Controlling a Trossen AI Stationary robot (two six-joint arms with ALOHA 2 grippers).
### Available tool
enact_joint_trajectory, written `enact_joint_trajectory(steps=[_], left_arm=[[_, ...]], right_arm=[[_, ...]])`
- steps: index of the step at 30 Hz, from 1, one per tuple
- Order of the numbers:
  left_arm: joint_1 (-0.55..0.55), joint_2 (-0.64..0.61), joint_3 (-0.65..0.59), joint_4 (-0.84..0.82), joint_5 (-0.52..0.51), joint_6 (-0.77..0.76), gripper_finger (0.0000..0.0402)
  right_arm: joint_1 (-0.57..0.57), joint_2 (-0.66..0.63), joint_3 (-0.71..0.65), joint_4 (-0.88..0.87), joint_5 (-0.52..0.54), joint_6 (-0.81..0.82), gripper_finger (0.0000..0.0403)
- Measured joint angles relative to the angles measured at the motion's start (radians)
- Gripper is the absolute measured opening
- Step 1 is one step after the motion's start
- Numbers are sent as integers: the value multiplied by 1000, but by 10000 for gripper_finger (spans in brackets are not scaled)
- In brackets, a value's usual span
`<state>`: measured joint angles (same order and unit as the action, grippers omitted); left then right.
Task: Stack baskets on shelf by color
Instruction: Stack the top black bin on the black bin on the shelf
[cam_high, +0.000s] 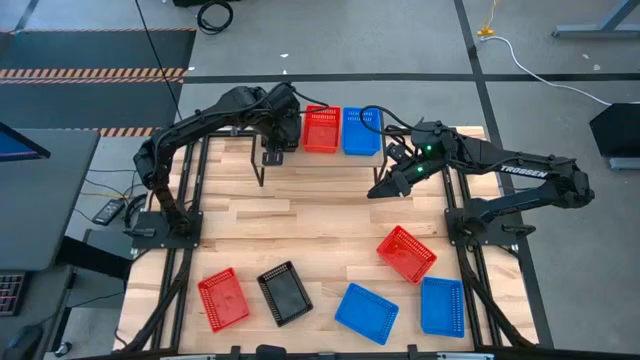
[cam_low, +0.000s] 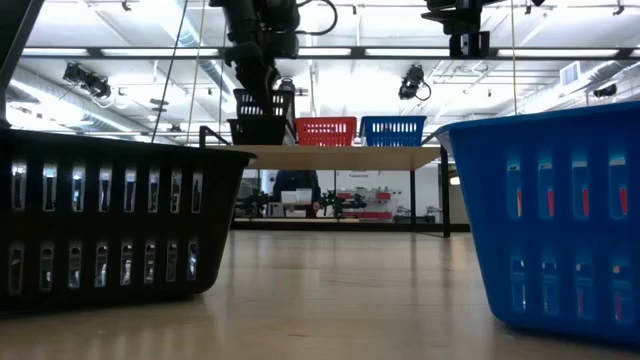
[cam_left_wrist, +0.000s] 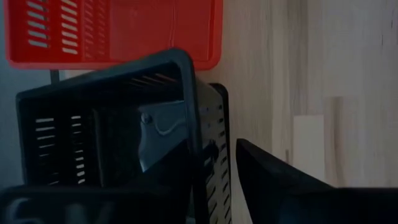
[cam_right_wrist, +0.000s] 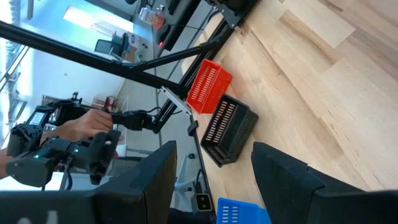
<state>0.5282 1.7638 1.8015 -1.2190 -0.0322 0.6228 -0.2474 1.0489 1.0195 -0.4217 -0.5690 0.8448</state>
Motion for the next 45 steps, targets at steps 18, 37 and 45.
enact_joint_trajectory(steps=[18,37,45], left_arm=[[1,-15,0,-23,-23,-14,20],[27,-8,-10,-3,-28,-58,63],[39,-5,-10,-14,-4,-141,96]], right_arm=[[0,0,0,-1,0,-1,213],[0,0,0,-1,0,1,213],[0,0,0,0,0,16,213]])
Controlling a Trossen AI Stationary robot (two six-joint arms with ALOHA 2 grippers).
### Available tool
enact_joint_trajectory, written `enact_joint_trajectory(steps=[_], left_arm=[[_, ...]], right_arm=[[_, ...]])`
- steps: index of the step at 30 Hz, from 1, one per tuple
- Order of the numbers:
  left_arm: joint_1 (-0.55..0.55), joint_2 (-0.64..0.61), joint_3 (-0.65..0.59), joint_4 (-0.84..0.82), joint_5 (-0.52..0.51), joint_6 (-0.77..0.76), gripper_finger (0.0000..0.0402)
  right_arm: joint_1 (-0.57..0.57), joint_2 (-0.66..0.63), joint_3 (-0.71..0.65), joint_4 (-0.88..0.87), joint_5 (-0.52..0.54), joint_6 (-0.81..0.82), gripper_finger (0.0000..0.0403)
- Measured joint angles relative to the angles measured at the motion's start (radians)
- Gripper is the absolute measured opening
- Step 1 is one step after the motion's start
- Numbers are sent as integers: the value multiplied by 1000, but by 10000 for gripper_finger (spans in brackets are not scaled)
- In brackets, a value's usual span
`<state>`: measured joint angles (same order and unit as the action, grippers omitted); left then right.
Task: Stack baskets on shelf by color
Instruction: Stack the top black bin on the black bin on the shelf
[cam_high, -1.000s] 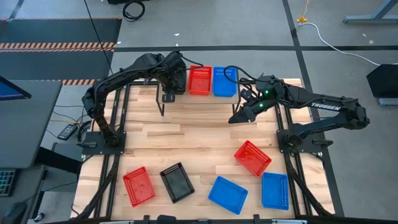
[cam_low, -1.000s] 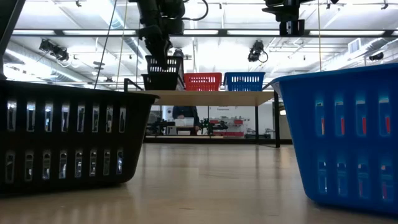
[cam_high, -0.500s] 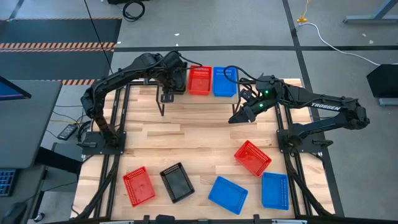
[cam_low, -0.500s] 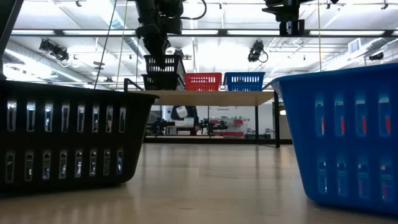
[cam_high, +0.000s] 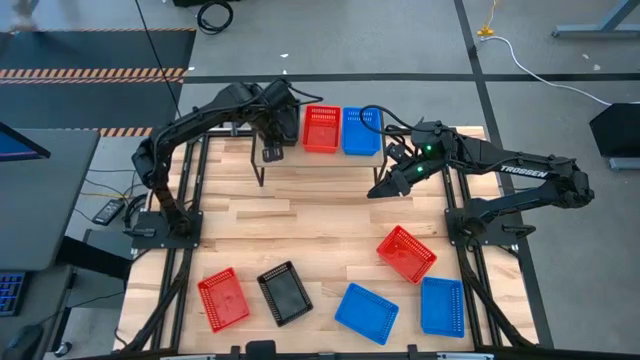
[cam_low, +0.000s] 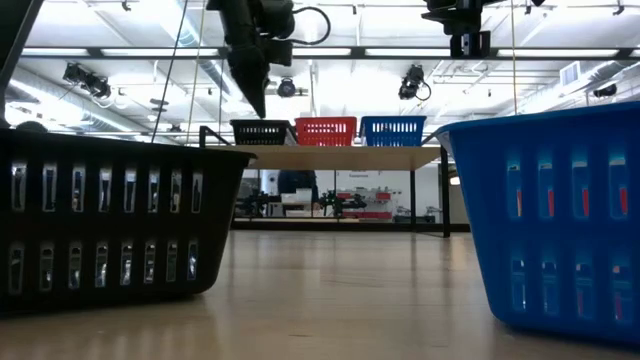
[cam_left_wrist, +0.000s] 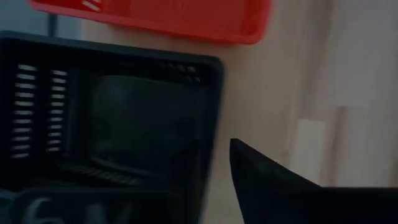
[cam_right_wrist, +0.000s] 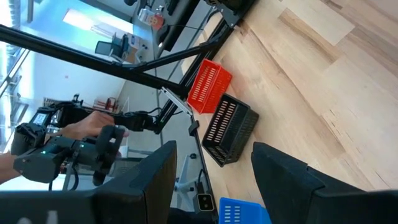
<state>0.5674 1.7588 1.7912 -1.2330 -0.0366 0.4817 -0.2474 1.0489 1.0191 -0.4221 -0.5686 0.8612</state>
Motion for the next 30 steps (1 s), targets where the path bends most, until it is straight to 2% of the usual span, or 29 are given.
enact_joint_trajectory(steps=[4,19,25,30], left_arm=[[0,9,0,-18,66,-37,110],[-34,-28,28,-43,17,-31,164],[-34,-51,41,-27,-14,62,211],[17,-42,-32,34,-49,80,253]], right_arm=[[0,0,0,0,0,0,213],[3,0,0,1,0,8,213],[3,0,0,1,0,3,213],[3,0,0,0,0,3,213]])
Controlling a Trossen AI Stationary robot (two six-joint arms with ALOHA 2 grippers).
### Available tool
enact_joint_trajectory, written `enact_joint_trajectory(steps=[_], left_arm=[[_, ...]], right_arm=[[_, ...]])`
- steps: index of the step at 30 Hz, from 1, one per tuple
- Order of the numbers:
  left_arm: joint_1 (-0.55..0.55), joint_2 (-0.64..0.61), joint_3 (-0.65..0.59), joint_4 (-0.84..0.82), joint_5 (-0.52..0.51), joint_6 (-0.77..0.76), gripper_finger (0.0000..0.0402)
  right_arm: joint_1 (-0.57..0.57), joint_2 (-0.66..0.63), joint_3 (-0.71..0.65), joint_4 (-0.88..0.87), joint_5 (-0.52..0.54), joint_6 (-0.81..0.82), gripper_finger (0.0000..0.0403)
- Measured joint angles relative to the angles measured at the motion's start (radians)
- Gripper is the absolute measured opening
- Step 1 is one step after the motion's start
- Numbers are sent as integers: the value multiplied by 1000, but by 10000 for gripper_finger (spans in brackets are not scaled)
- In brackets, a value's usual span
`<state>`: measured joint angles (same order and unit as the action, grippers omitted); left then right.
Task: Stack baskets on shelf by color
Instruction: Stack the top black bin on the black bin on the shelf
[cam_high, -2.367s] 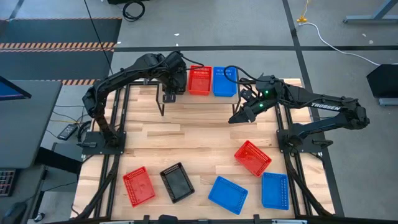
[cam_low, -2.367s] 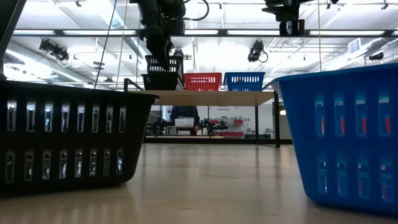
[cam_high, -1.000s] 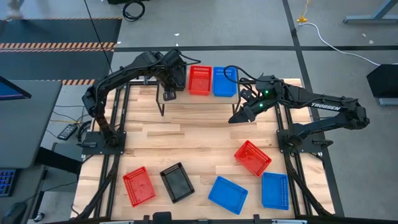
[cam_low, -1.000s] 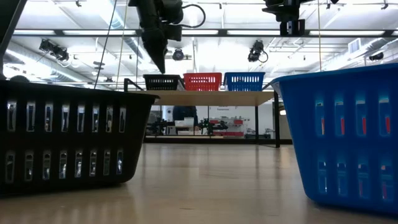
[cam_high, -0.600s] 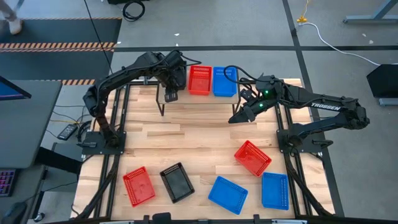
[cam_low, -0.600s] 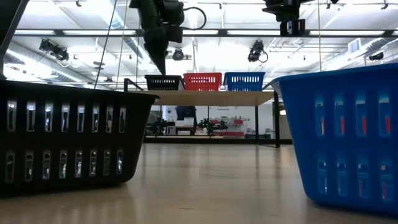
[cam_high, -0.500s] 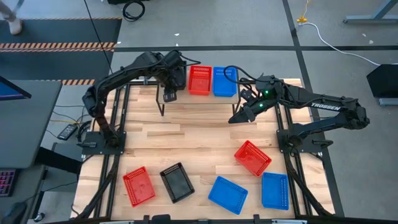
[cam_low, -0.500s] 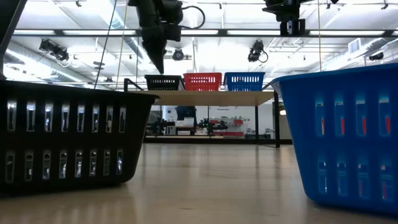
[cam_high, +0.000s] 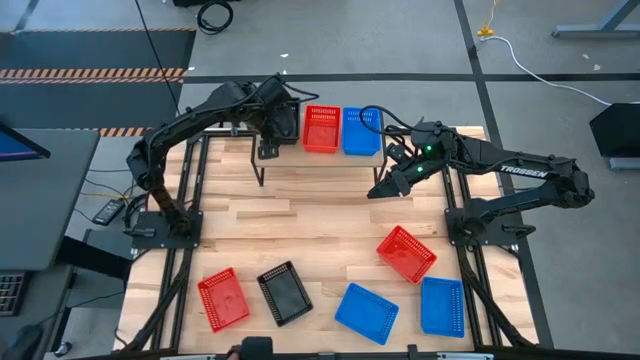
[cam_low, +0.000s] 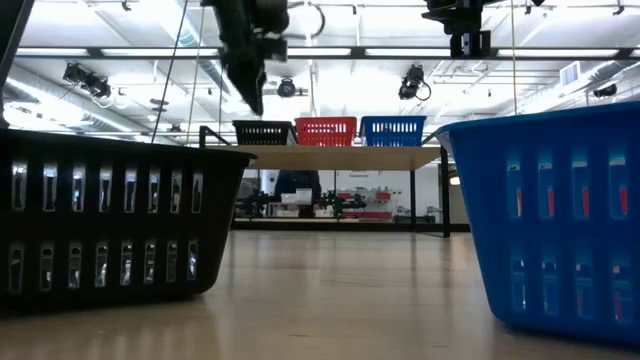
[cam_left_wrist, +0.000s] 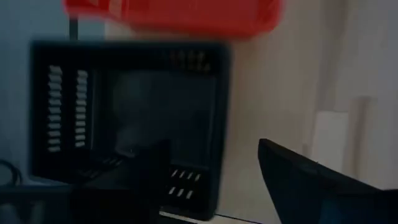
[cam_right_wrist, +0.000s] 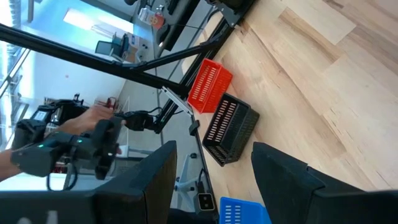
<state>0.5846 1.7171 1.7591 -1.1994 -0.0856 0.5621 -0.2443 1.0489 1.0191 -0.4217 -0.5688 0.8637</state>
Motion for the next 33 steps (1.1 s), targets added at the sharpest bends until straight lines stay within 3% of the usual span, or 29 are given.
enact_joint_trajectory(steps=[4,10,21,33], left_arm=[[21,2,-85,63,17,-1,269],[2,4,-195,50,51,-6,258],[-21,-20,-199,-4,46,-48,224],[-29,-42,-199,-68,42,-81,218]], right_arm=[[0,0,0,0,0,-1,213],[0,0,0,0,0,-2,213],[0,0,0,0,0,-11,213],[0,0,0,0,0,-28,213]])
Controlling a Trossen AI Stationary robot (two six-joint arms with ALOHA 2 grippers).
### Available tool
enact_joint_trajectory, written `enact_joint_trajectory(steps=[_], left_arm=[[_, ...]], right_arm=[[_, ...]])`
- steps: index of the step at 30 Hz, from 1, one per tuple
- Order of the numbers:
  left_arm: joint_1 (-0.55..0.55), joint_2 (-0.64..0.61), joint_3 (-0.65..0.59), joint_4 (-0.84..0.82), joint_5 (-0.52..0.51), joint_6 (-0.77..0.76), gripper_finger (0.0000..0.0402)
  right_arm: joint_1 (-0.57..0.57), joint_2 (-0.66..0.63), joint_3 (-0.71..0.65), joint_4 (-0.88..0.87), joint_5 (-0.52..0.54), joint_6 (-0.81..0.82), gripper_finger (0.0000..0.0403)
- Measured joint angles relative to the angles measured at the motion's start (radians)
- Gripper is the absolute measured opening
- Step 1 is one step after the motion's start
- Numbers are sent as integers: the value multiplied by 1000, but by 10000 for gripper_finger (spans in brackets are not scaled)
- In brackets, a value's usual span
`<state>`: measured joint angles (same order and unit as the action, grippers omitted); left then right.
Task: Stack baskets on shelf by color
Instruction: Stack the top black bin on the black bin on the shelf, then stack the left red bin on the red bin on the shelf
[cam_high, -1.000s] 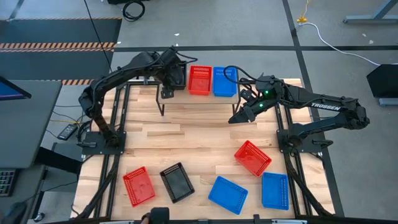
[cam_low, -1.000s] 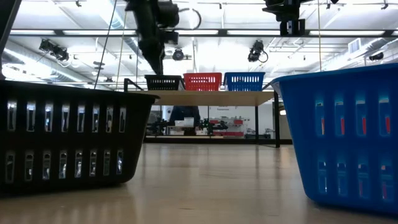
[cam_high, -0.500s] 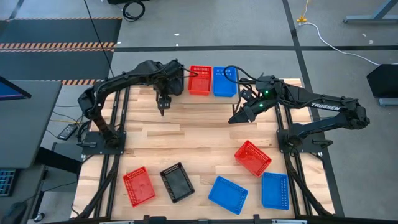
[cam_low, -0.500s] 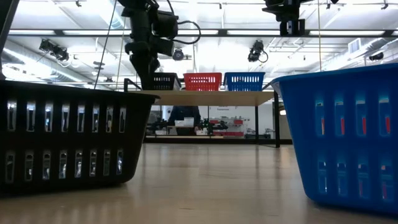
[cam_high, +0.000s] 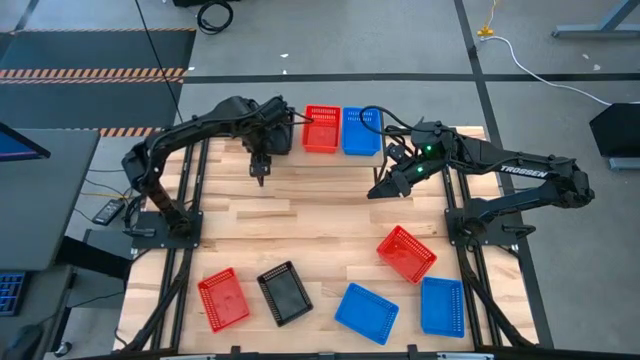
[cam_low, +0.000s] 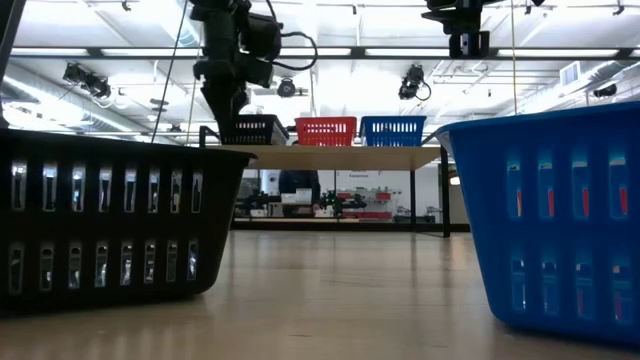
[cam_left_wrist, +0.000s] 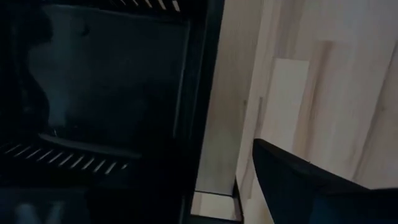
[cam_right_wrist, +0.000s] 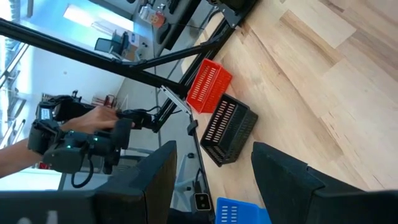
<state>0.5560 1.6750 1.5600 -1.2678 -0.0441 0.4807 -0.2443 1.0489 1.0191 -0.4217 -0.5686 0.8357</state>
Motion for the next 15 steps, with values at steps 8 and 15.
enact_joint_trajectory(steps=[8,15], left_arm=[[-18,-22,145,-32,0,-83,212],[-121,-24,317,-112,118,-441,206]], right_arm=[[-1,0,0,0,0,-9,213],[-1,0,0,0,0,-27,213]])
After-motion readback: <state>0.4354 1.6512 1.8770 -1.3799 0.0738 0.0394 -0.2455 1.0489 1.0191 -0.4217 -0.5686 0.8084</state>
